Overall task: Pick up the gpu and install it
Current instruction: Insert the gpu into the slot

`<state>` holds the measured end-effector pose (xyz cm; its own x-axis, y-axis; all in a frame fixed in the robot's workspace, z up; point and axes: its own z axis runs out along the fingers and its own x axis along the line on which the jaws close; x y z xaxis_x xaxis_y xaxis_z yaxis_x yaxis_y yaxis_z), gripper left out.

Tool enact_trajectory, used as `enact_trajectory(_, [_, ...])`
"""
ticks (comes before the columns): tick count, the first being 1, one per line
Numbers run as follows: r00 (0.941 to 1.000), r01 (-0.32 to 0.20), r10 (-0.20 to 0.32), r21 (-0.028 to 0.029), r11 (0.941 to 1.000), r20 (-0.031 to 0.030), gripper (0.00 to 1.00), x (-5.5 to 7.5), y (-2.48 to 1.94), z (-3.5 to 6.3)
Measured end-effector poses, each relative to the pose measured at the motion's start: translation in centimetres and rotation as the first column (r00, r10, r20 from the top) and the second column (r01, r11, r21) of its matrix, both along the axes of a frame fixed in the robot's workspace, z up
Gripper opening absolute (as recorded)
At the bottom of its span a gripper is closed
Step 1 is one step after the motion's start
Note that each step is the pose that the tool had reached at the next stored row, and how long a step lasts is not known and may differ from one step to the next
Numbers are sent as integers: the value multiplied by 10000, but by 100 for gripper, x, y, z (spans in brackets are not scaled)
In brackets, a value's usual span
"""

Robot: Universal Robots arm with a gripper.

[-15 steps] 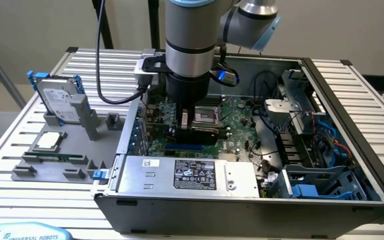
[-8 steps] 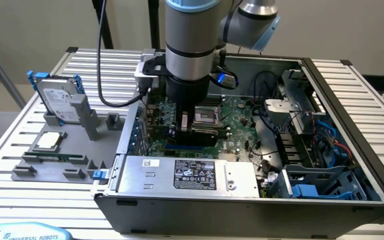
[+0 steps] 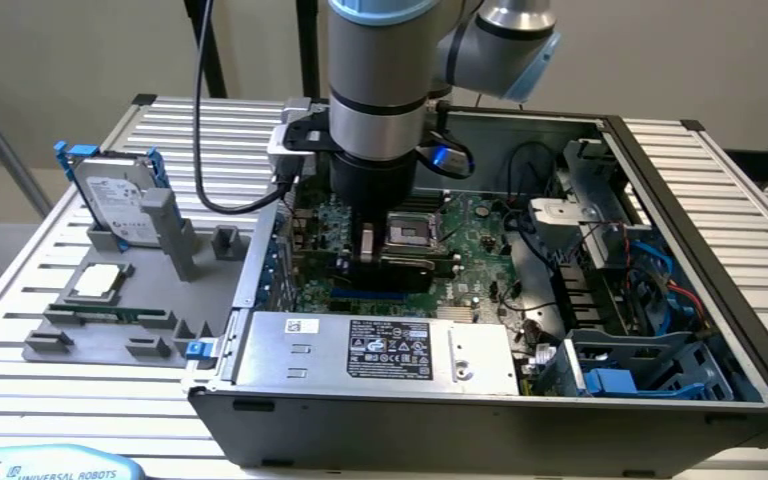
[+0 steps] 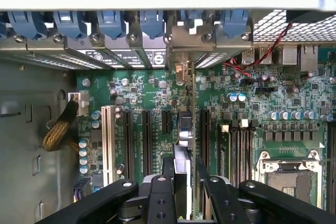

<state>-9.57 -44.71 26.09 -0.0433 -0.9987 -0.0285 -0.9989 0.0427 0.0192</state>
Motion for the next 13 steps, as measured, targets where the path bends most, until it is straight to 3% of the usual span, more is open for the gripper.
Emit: enact_trajectory(13, [10000,-43,43,-1,10000,-2,27,-14,5,-56])
